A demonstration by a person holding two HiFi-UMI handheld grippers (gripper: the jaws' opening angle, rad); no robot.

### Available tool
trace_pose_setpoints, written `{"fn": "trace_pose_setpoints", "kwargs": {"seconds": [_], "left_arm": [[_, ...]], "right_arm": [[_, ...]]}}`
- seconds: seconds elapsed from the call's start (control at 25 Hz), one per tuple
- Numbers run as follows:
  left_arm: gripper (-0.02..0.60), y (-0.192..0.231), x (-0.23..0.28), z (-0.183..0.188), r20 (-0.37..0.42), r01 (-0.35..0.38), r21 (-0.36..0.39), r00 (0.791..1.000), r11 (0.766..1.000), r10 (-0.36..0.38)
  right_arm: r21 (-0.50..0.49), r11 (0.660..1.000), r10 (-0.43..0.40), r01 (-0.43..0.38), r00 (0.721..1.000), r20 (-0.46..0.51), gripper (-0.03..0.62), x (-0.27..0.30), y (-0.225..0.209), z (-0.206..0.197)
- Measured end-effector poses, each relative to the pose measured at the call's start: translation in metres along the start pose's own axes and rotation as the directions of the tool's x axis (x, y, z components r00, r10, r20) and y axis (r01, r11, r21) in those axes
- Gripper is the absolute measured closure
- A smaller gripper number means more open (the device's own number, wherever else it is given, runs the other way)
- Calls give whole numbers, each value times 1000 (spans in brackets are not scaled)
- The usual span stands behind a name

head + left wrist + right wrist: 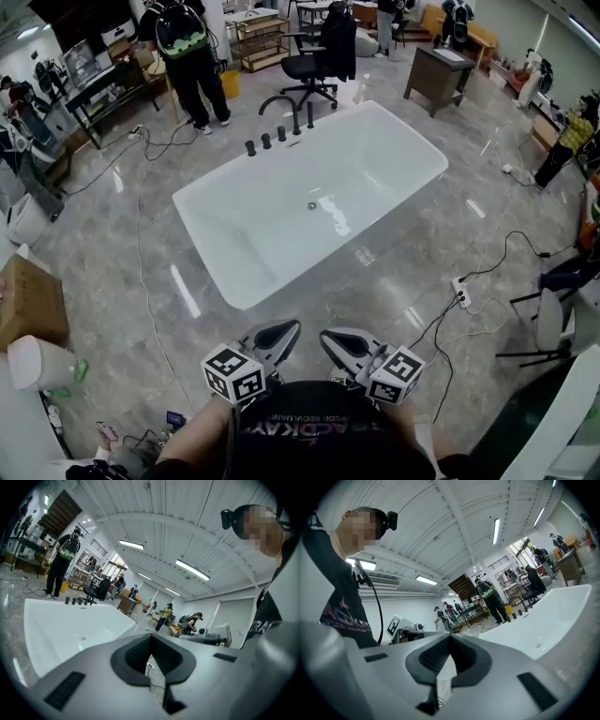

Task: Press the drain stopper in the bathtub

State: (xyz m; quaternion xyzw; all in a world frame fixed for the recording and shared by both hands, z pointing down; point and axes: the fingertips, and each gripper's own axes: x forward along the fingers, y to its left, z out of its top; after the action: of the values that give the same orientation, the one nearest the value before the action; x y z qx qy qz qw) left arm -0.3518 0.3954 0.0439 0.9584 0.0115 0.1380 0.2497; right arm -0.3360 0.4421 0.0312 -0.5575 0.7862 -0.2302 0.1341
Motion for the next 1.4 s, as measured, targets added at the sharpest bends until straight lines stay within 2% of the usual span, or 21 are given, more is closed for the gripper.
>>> {"fn": "trace_pose_setpoints", "kwargs": {"seconds": [0.76,1.4], "left_arm": [[575,-6,26,-1,0,-3,-13,1000,1000,3],[575,-28,83,1,10,-47,-4,999,999,47]], "right_arm": [[7,1000,-12,12,1000,-7,585,-19,-23,7],[9,1000,17,-17,1000,22,585,-66,-68,27]]}}
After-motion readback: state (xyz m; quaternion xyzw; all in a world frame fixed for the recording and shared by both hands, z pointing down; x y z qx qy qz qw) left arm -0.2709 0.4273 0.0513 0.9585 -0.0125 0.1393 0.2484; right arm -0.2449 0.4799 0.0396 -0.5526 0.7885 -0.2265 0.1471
